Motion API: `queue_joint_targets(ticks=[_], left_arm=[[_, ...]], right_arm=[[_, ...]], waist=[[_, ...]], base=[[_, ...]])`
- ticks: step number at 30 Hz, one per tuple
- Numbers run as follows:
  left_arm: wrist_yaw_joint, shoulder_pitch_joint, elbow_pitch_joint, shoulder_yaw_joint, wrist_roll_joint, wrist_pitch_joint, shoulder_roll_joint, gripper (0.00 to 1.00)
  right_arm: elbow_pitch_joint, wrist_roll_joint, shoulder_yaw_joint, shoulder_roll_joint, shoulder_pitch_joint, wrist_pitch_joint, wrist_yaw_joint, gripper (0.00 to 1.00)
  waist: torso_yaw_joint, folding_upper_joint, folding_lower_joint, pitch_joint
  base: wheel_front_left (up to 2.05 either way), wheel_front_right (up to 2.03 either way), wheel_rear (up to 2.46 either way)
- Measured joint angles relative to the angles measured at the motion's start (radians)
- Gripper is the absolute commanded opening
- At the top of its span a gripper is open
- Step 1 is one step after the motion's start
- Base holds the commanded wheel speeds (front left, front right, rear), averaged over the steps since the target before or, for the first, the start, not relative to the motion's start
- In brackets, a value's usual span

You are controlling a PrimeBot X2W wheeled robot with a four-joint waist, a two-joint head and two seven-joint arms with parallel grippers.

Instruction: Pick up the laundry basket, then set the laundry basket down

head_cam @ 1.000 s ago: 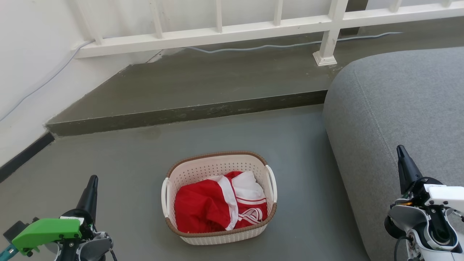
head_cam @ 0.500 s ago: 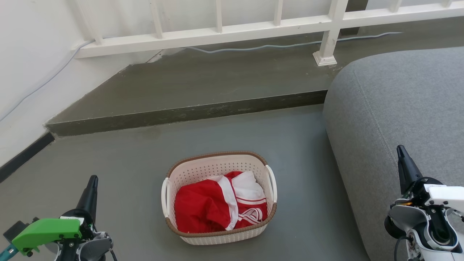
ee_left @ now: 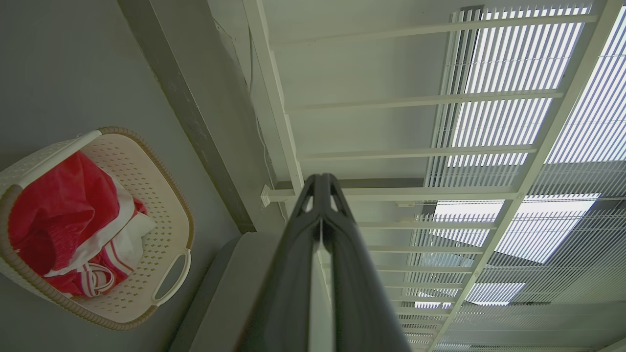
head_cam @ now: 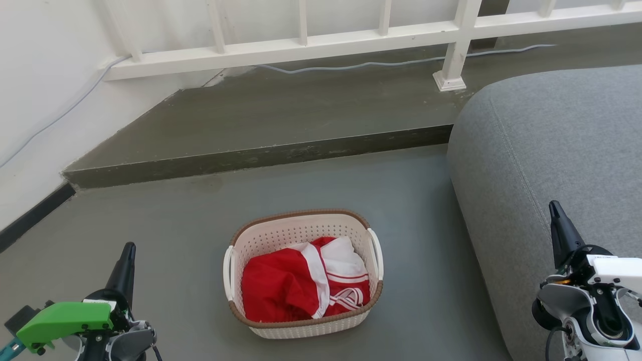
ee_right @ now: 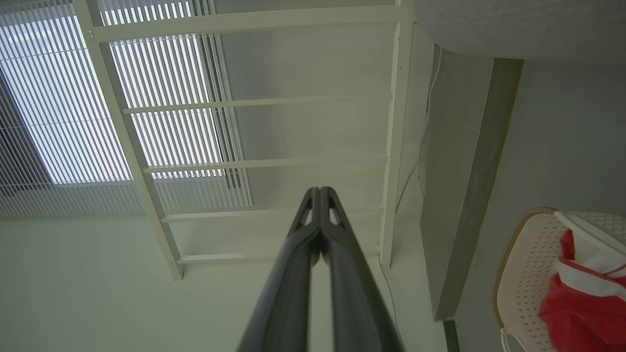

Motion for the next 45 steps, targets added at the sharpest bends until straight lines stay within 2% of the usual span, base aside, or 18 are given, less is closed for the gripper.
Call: queue_joint_targets(ticks=[8,9,10,11,16,30,45], left_arm=[[0.0,0.0,0.0,0.0,0.0,0.0,0.0,0.0],[0.0,0.003,0.008,0.0,0.0,0.0,-0.002,1.0],[0.001,0.009,0.018,0.0,0.0,0.0,-0.007,0.0],[0.001,0.009,0.018,0.0,0.0,0.0,-0.007,1.0],[0.001,0.044,0.058,-0.002,0.0,0.0,-0.026,1.0],[0.001,0.043,0.031,-0.025,0.007,-0.04,-0.026,1.0],[0.001,0.042,-0.003,-0.075,0.137,-0.094,-0.001,1.0]], right_arm=[[0.0,0.0,0.0,0.0,0.0,0.001,0.0,0.0],[0.007,0.0,0.001,0.002,0.004,0.001,-0.002,1.0],[0.018,0.0,0.001,0.007,0.011,0.0,-0.003,0.0],[0.018,0.0,0.001,0.007,0.011,0.0,-0.003,1.0],[0.053,0.0,0.004,0.029,0.054,-0.001,-0.003,1.0],[0.011,-0.032,0.035,0.028,0.052,-0.029,-0.003,1.0],[-0.04,-0.132,0.098,0.011,0.048,-0.088,-0.003,1.0]], waist=[[0.0,0.0,0.0,0.0],[0.0,0.0,0.0,0.0],[0.0,0.0,0.0,0.0],[0.0,0.0,0.0,0.0],[0.0,0.0,0.0,0.0],[-0.001,0.0,0.0,0.002],[0.0,0.0,0.0,0.003]], base=[[0.0,0.0,0.0],[0.0,0.0,0.0],[0.0,0.0,0.0],[0.0,0.0,0.0],[0.0,0.0,0.0],[0.0,0.0,0.0],[0.0,0.0,0.0]])
